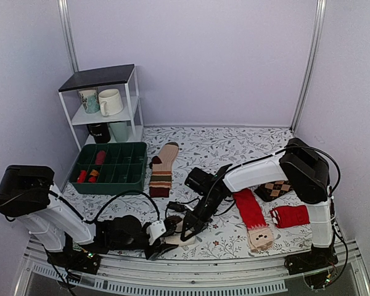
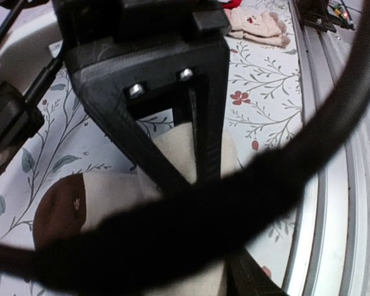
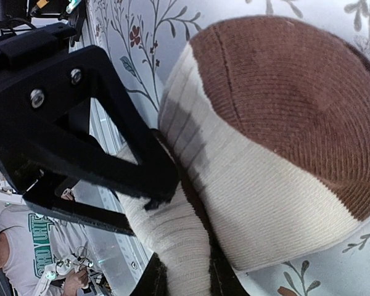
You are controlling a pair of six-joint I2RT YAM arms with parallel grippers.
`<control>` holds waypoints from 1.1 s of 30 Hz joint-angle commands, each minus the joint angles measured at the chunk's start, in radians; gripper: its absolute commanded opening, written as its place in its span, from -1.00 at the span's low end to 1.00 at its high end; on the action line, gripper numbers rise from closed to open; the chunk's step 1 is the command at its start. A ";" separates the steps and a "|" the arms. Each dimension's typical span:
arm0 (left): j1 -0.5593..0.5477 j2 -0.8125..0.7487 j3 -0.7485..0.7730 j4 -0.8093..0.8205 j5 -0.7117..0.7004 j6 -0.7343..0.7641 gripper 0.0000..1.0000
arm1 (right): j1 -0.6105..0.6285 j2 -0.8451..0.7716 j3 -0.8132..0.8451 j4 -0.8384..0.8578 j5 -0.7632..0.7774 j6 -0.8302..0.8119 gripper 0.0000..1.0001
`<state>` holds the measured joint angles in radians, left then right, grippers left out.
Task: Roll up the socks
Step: Roll a pair of socks at the center of the board.
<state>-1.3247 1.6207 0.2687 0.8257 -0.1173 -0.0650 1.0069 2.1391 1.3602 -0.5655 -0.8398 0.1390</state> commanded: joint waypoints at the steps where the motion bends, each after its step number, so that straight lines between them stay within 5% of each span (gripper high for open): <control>1: -0.020 -0.028 -0.054 -0.028 -0.041 -0.055 -0.06 | 0.001 0.072 -0.049 -0.090 0.120 0.006 -0.72; 10: -0.021 -0.022 -0.061 -0.017 -0.017 -0.067 -0.27 | 0.001 0.078 -0.050 -0.081 0.116 0.014 -0.72; 18: -0.020 0.006 -0.050 0.005 0.042 -0.055 -1.00 | 0.001 0.086 -0.046 -0.071 0.105 0.024 -0.71; 24: -0.017 -0.026 -0.076 -0.021 0.075 -0.123 -1.00 | -0.002 0.057 -0.041 -0.012 0.121 0.035 -0.42; 29: 0.019 -0.031 -0.116 -0.007 0.123 -0.231 -1.00 | -0.011 -0.087 -0.117 0.261 0.190 -0.008 -0.14; 33: 0.045 -0.031 -0.127 -0.014 0.151 -0.277 -1.00 | -0.017 -0.312 -0.385 0.737 0.261 -0.079 -0.03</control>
<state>-1.3022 1.5822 0.1783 0.8955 -0.0463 -0.2600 1.0088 2.0163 1.1812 -0.2825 -0.7753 0.1368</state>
